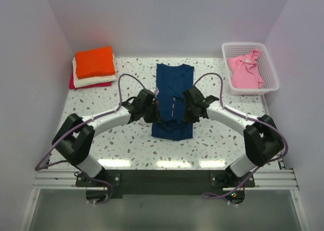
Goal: Fold and stack the t-shirts
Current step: Fold the tshirt
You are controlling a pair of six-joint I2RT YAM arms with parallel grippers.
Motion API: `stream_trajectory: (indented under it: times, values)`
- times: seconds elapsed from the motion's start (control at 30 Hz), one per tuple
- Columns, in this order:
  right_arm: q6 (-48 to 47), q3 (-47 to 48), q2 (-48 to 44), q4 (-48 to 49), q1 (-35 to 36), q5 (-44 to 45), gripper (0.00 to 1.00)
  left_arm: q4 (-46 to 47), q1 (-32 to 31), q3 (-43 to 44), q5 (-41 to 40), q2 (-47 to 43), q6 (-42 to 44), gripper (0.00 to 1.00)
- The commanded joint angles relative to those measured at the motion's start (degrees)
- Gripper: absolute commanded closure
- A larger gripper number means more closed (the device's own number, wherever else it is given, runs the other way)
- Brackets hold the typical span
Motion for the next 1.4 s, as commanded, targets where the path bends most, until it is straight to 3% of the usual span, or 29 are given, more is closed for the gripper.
stream_trajectory:
  times: [0.0,0.67,1.37]
  values:
    - [-1.8,4.3,3.1,3.0,-2.2,-1.0,1.0,2.7,2.2,4.9,1.6,3.2,1.1,1.0]
    - [-2.4,12.8,14.3,7.1,-14.4,-11.2,1.0,0.2,10.9,19.1,4.3,17.0,1.7,1.0]
    - [-3.1,19.4,22.3,8.3,-19.9,-17.4,1.0,-4.4,12.8,29.3,3.2,24.7,3.7,1.0]
